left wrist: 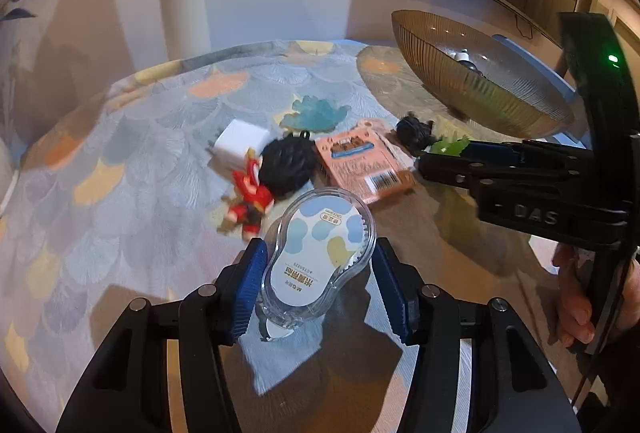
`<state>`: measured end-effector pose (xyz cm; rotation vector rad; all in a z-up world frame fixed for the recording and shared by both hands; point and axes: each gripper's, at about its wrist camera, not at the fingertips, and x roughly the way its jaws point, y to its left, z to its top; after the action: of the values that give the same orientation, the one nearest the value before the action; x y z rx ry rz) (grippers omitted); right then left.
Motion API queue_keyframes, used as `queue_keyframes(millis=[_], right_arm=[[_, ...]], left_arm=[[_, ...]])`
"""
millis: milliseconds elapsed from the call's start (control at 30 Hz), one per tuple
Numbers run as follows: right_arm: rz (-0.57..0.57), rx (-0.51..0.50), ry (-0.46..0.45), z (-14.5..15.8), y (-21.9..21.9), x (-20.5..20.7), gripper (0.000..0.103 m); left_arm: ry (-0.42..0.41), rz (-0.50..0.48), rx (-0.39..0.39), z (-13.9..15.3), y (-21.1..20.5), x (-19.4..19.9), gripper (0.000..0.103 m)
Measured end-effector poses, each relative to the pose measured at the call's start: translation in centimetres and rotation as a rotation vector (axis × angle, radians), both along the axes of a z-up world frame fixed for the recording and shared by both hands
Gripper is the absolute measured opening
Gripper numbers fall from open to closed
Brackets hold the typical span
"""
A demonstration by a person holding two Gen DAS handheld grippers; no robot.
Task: Organize rigid objects
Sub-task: 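Grasp clear oval tape container with left tool while right tool grasps green dinosaur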
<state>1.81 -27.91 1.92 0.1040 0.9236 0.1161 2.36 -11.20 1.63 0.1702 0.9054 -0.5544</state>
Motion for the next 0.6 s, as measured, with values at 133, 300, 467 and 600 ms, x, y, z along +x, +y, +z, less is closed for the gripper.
queue_keyframes(millis=[133, 300, 467, 600], right_arm=[[0.074, 0.020, -0.039, 1.1, 0.1, -4.0, 0.047], [0.164, -0.015, -0.025, 0.9, 0.8, -8.0, 0.048], [0.183, -0.050, 0.029, -0.2, 1.4, -8.7, 0.061], [0.135, -0.042, 0.031, 0.1, 0.6, -9.6, 0.062]], left_arm=[[-0.012, 0.026, -0.039, 1.0, 1.8, -2.4, 0.051], [-0.042, 0.068, -0.031, 1.3, 3.4, -5.2, 0.052], [-0.026, 0.106, 0.007, -0.7, 3.7, -5.7, 0.052], [-0.033, 0.108, -0.002, -0.7, 4.0, -6.0, 0.052]])
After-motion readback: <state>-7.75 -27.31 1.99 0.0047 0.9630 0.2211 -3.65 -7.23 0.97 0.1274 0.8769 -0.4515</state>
